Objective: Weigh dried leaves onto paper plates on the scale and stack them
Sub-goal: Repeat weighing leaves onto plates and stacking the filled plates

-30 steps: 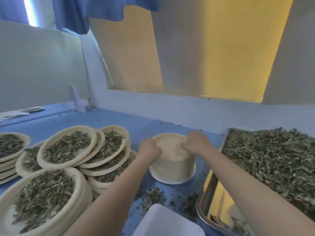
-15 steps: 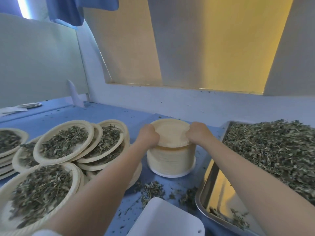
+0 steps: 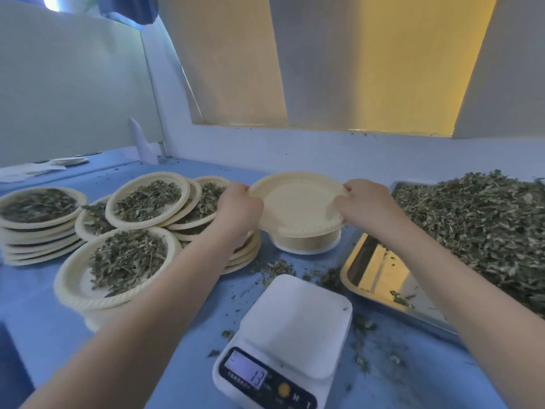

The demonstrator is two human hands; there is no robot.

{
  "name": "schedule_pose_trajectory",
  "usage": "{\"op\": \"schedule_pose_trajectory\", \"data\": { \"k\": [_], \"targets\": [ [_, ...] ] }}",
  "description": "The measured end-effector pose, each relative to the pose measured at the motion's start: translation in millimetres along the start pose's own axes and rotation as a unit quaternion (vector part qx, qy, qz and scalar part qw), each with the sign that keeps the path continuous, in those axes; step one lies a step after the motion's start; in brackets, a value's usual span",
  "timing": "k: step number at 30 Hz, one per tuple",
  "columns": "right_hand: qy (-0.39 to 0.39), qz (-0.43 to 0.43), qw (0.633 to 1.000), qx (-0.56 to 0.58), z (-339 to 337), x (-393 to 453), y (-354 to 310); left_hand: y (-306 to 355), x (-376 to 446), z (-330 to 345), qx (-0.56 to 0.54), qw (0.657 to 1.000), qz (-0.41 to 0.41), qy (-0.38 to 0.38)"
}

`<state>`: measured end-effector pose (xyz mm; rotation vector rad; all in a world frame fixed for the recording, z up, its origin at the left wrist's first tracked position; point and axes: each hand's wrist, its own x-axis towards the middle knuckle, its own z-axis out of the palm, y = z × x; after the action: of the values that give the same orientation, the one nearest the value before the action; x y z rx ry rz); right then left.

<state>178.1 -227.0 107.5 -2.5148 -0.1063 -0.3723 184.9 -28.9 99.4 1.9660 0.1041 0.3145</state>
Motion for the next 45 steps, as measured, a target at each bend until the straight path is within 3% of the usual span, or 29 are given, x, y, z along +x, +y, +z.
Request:
{"op": "schedule_pose_trajectory", "data": {
  "k": [6, 14, 21, 35, 45],
  "targets": [
    [-0.03, 0.003, 0.997, -0.076, 26.1, -75.3, 21.7, -46.9, -67.6, -1.6, -0.023, 0.996, -0.055, -0.061],
    [-0.073, 0.026, 0.986, -0.15, 67.2, -87.6, 42.0, -87.8, -87.9, 12.0, 0.013, 0.994, -0.066, -0.089],
    [-0.067, 0.032, 0.993, -0.087, 74.0, -86.0, 48.2, -99.6, -87.6, 13.8, 0.003, 0.993, -0.079, -0.084],
    [-0.043, 0.01, 0.997, -0.059, 75.8, -84.2, 44.1, -119.8, -88.0, -6.0, -0.154, 0.977, -0.136, -0.061],
    [-0.041, 0.007, 0.998, -0.051, 75.2, -83.5, 46.6, -121.6, -90.2, -4.1, -0.142, 0.982, -0.105, -0.058]
  ]
}}
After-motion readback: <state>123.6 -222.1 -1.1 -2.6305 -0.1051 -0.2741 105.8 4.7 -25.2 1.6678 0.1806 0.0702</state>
